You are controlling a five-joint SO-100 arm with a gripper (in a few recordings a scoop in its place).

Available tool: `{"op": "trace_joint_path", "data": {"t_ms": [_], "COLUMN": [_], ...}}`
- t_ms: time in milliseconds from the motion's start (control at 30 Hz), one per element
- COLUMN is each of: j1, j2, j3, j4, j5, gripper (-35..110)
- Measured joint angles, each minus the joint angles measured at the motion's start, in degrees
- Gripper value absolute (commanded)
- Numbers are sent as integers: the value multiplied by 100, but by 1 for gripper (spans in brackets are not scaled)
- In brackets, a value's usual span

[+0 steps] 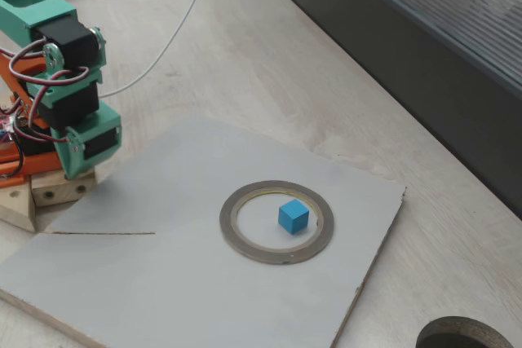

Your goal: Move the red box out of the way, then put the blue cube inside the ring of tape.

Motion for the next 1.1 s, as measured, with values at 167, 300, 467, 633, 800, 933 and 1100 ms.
{"op": "trace_joint_path", "data": {"t_ms": [167,300,467,633,800,933,1100], "j1": [0,0,0,0,0,0,0], "j2": [0,0,0,0,0,0,0], "j3": [-308,-369,-369,-369,-369,-369,-369], "j4": [290,299,299,299,299,299,299], "j5": [0,-18,-18,-18,-18,-18,-18], "gripper": [0,0,0,0,0,0,0]}}
